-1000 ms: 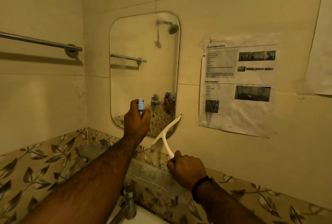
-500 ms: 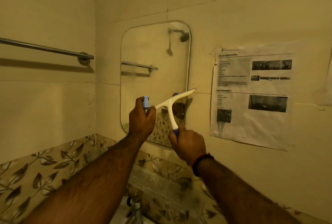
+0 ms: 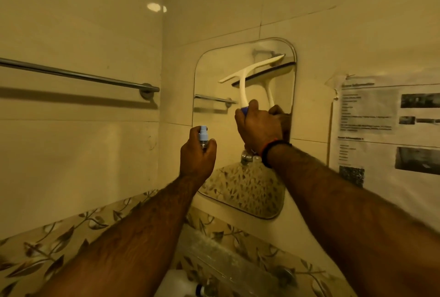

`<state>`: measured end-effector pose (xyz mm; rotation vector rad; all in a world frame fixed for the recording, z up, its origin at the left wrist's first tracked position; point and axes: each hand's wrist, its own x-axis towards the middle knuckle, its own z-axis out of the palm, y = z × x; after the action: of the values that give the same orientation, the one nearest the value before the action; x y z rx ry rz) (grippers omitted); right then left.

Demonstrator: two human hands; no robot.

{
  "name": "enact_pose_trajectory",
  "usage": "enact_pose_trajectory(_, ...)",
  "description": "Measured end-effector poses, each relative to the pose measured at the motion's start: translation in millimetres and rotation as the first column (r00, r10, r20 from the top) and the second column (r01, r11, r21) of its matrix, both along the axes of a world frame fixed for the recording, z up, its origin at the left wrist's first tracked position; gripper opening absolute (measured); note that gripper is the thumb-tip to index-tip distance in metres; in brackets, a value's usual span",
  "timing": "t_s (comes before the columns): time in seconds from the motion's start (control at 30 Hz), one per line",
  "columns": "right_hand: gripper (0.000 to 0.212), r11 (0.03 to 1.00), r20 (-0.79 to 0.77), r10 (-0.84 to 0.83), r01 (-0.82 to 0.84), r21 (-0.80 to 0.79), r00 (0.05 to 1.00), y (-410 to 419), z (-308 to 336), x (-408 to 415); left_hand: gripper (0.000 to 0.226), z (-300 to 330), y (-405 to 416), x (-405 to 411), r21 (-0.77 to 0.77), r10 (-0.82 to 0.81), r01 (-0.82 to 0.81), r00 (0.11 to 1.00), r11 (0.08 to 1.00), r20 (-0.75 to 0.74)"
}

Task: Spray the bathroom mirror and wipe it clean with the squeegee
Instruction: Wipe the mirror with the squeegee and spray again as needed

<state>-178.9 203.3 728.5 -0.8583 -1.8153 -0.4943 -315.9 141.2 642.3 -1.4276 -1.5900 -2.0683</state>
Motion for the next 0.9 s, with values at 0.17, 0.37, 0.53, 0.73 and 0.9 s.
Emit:
enact_pose_trajectory(0.17, 0.039, 0.987, -0.003, 0.047, -0.046, 0.156, 0.999, 2.4, 20.9, -16.3, 0.037, -1.5, 4.9, -21.1, -0.016, 0.021, -0.021, 1.0, 1.0, 0.012)
enact_pose_trajectory(0.37, 0.039, 0.995, -0.063, -0.096, 0.093, -0.043, 0.993, 25.4, 32.1, -40.5, 0.035, -7.2, 10.5, -46.2, -0.006, 0.051, -0.051, 0.999, 0.999, 0.006)
enact_pose_trajectory(0.53, 0.028, 0.998, 0.012, -0.05, 0.05, -0.049, 0.999, 27.8, 35.0, -60.2, 0.037, -10.5, 14.3, -66.4, 0.001, 0.036, -0.036, 0.999, 0.999, 0.031)
enact_pose_trajectory(0.73, 0.024, 0.996, 0.034, -0.014, 0.017, -0.092, 0.999, 37.4, 38.7, -93.3, 0.042, -17.7, 15.4, -91.6, 0.006, 0.043, -0.043, 0.998, 0.999, 0.041)
enact_pose_trajectory(0.9, 0.021, 0.968, -0.086, 0.117, -0.133, -0.212, 0.989, 37.9, 47.0, -117.4, 0.043, -25.7, 17.7, -111.8, 0.002, 0.067, -0.067, 0.997, 0.998, 0.047)
